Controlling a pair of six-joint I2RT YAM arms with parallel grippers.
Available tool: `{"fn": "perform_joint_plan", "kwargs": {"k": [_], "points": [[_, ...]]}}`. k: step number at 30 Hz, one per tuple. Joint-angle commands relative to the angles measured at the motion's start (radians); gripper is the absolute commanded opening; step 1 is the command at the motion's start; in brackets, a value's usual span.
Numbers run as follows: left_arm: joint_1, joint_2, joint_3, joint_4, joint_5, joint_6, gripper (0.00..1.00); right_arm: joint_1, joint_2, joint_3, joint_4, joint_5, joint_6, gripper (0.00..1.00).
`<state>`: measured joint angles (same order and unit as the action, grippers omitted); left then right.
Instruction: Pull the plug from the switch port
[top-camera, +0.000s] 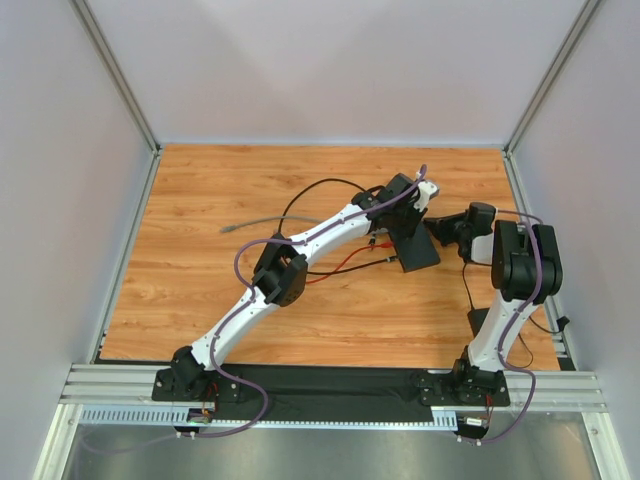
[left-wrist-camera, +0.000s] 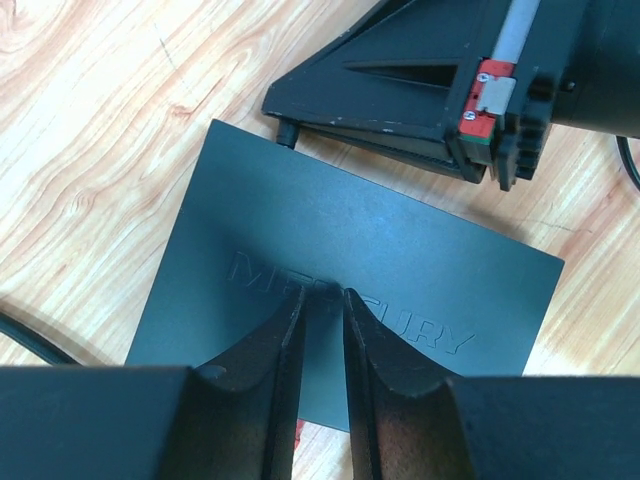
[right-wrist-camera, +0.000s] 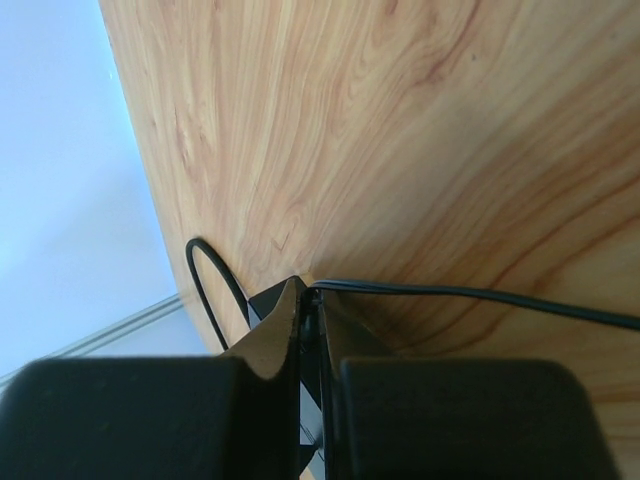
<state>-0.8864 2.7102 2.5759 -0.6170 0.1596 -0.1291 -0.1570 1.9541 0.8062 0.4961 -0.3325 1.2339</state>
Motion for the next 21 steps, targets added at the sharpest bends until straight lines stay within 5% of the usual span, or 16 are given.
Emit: {"fn": "perform_joint_plan", "kwargs": {"k": [1, 13, 21], "points": [[-0.005, 0.065, 0.001, -0.110, 0.006, -0.020, 0.29, -0.001, -0.017, 0.060, -0.066, 0.159, -0.020, 0.00], [-0.005, 0.071, 0.012, -0.107, 0.003, -0.014, 0.29, 0.004, -0.041, -0.024, 0.013, 0.145, -0.014, 0.00], [-0.006, 0.071, 0.010, -0.110, 0.003, -0.012, 0.28, -0.013, -0.058, 0.097, -0.090, 0.159, -0.137, 0.00]]}}
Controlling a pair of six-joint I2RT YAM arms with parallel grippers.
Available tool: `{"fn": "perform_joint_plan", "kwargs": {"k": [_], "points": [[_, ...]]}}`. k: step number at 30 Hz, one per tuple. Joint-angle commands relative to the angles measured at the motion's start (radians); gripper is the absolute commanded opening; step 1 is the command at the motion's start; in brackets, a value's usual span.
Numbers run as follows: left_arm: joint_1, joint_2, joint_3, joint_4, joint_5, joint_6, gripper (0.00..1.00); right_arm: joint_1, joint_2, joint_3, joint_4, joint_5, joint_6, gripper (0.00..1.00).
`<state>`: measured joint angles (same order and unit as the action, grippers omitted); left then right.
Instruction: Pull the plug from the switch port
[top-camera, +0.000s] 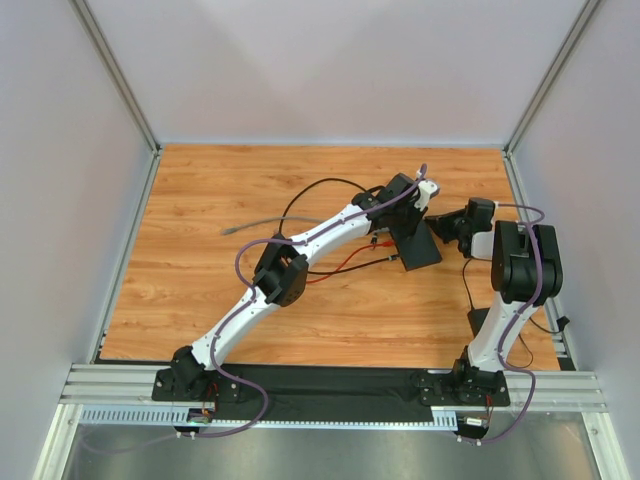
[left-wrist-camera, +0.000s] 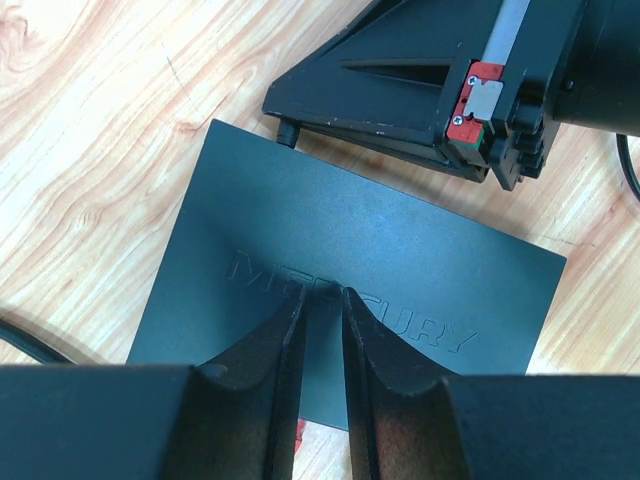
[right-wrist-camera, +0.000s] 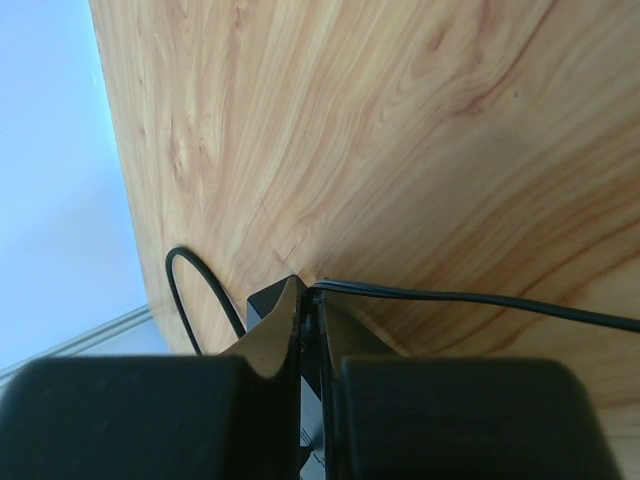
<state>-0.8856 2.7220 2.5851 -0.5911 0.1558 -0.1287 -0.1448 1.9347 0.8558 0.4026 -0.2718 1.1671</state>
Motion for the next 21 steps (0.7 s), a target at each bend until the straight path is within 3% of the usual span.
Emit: {"fn": "perform_joint_plan", "kwargs": {"k": [1, 5, 12, 21], "points": [[-0.007, 0.059, 0.003, -0.134, 0.007, -0.012, 0.28, -0.024, -0.042, 0.029, 0.016, 0.097, -0.066, 0.00], [-0.007, 0.059, 0.001, -0.134, 0.007, -0.014, 0.27, -0.018, -0.022, -0.031, 0.076, 0.079, -0.018, 0.00], [-0.007, 0.059, 0.001, -0.134, 0.005, -0.014, 0.25, -0.056, 0.021, 0.066, 0.041, 0.039, -0.015, 0.00], [-0.007, 0.059, 0.003, -0.133, 0.007, -0.017, 0.25, -0.050, 0.006, -0.054, 0.173, 0.010, 0.019, 0.00]]}}
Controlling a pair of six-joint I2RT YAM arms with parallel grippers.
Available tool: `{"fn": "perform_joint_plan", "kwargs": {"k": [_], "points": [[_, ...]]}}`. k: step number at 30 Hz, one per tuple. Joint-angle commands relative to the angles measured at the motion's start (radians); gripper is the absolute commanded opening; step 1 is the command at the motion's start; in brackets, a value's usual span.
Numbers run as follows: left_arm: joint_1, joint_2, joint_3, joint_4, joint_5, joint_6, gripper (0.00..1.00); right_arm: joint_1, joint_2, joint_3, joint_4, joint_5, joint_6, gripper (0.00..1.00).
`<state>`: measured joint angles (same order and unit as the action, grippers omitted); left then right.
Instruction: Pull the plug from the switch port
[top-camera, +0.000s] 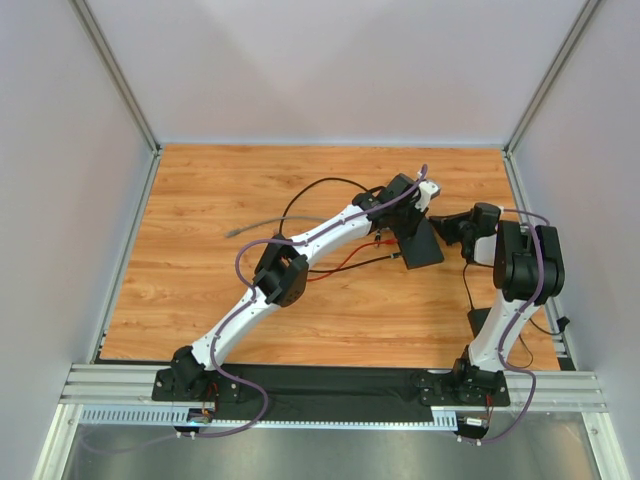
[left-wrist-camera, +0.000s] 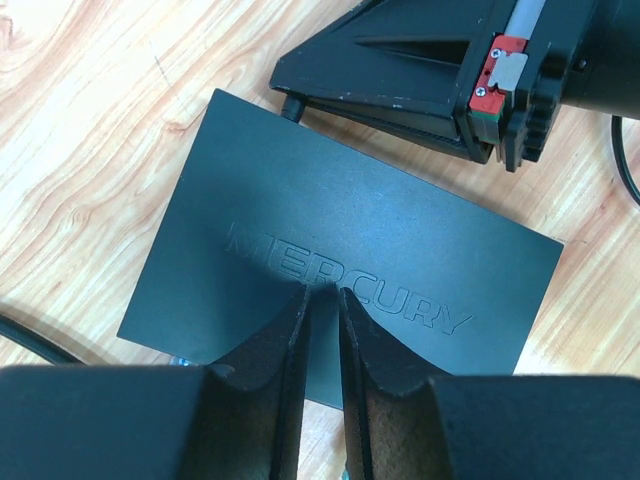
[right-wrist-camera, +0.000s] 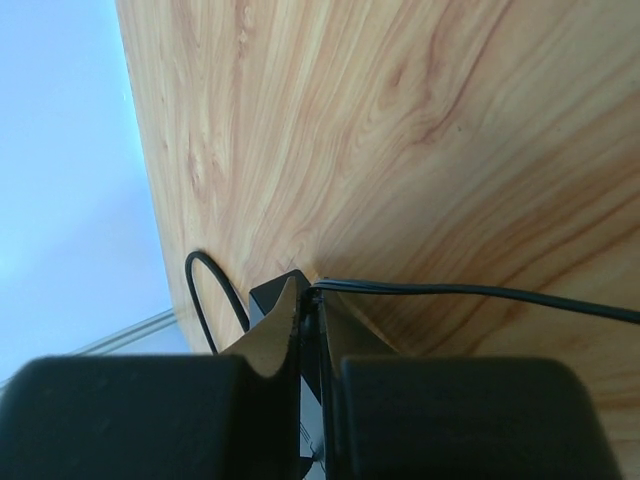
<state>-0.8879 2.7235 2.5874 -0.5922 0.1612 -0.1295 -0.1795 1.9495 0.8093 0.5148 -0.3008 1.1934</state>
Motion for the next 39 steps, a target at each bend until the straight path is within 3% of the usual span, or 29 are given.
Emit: {"fn": "perform_joint_plan", "kwargs": {"k": [1, 13, 18, 22, 27, 30, 35, 36, 39], "points": [[-0.005, 0.058, 0.000, -0.132, 0.001, -0.015, 0.25, -0.014, 0.002, 0.013, 0.051, 0.023, -0.029, 0.00], [-0.002, 0.056, -0.003, -0.130, 0.008, -0.015, 0.24, -0.051, 0.061, 0.180, -0.028, -0.153, -0.245, 0.00], [-0.002, 0.056, -0.004, -0.129, 0.006, -0.016, 0.23, -0.051, 0.106, 0.237, -0.021, -0.198, -0.238, 0.01], [-0.002, 0.055, -0.004, -0.129, 0.008, -0.015, 0.23, -0.049, 0.075, 0.162, 0.004, -0.181, -0.195, 0.00], [-0.002, 0.056, -0.004, -0.129, 0.009, -0.016, 0.22, -0.043, 0.032, -0.017, 0.180, -0.129, -0.068, 0.00], [0.004, 0.050, -0.018, -0.121, 0.044, -0.025, 0.20, -0.012, 0.025, -0.038, 0.232, -0.119, -0.035, 0.00], [0.015, -0.123, -0.268, 0.089, 0.101, -0.033, 0.29, 0.025, 0.054, -0.009, 0.221, -0.170, -0.041, 0.00], [0.012, -0.137, -0.273, 0.091, 0.097, -0.006, 0.37, 0.025, 0.057, -0.012, 0.226, -0.187, -0.038, 0.00], [0.010, -0.156, -0.254, 0.062, 0.084, 0.034, 0.44, 0.025, 0.046, -0.019, 0.234, -0.207, -0.046, 0.00]]}}
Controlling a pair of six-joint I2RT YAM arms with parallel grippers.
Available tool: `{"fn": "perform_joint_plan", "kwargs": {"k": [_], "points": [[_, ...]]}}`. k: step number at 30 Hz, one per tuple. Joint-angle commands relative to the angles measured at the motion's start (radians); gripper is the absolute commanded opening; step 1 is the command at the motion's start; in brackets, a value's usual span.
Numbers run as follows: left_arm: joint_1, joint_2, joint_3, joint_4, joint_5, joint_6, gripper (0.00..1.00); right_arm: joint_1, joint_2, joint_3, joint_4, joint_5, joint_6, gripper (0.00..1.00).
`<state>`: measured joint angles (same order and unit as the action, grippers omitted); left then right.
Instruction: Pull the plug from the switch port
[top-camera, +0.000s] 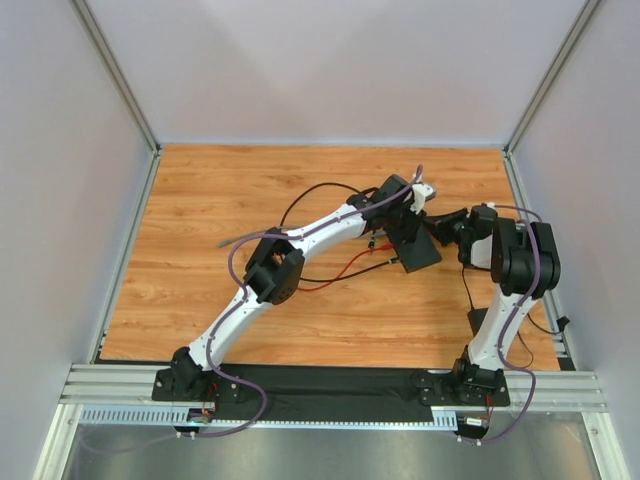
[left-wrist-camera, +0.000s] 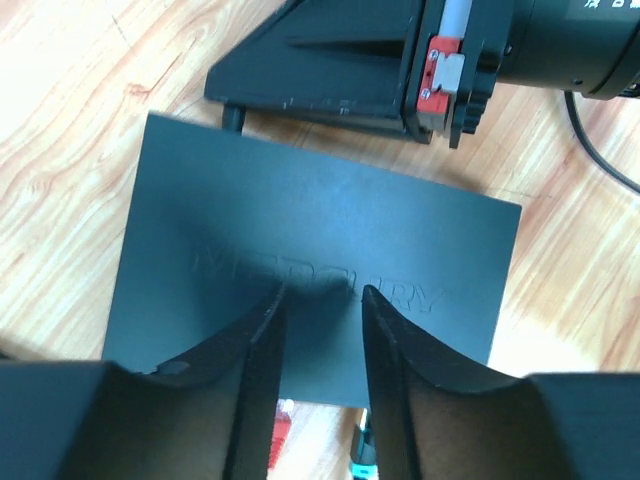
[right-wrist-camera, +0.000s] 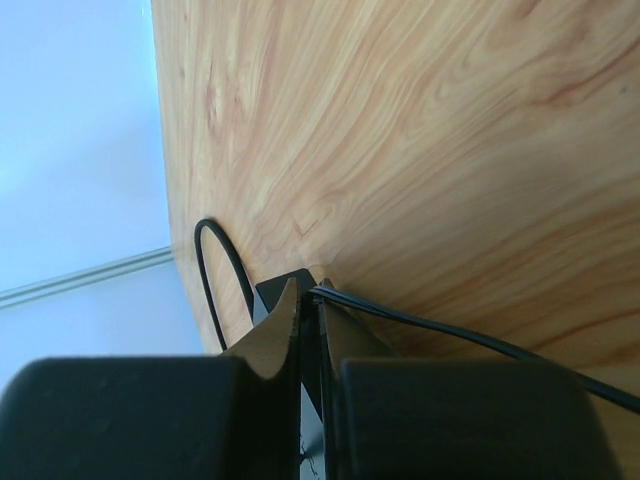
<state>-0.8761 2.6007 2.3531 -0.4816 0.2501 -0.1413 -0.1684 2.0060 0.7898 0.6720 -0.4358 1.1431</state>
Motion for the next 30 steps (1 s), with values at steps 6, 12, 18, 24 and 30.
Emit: {"fn": "perform_joint_plan", "kwargs": {"k": [6, 12, 18, 24, 30], "points": [[0.003, -0.043, -0.006, -0.057, -0.077, 0.052, 0.50, 0.020, -0.023, -0.011, 0.087, -0.096, -0.011, 0.00], [0.035, -0.050, 0.067, -0.031, -0.124, 0.046, 0.63, 0.020, -0.010, -0.004, 0.100, -0.106, -0.016, 0.00], [0.063, -0.021, 0.086, 0.043, -0.118, 0.000, 0.65, 0.020, -0.029, -0.009, 0.097, -0.106, -0.028, 0.00], [0.083, 0.002, 0.106, 0.129, -0.114, -0.102, 0.64, 0.024, -0.044, -0.023, 0.089, -0.103, -0.042, 0.00], [0.085, 0.067, 0.166, 0.170, -0.086, -0.205, 0.56, 0.035, -0.044, -0.024, 0.090, -0.106, -0.046, 0.00]]}}
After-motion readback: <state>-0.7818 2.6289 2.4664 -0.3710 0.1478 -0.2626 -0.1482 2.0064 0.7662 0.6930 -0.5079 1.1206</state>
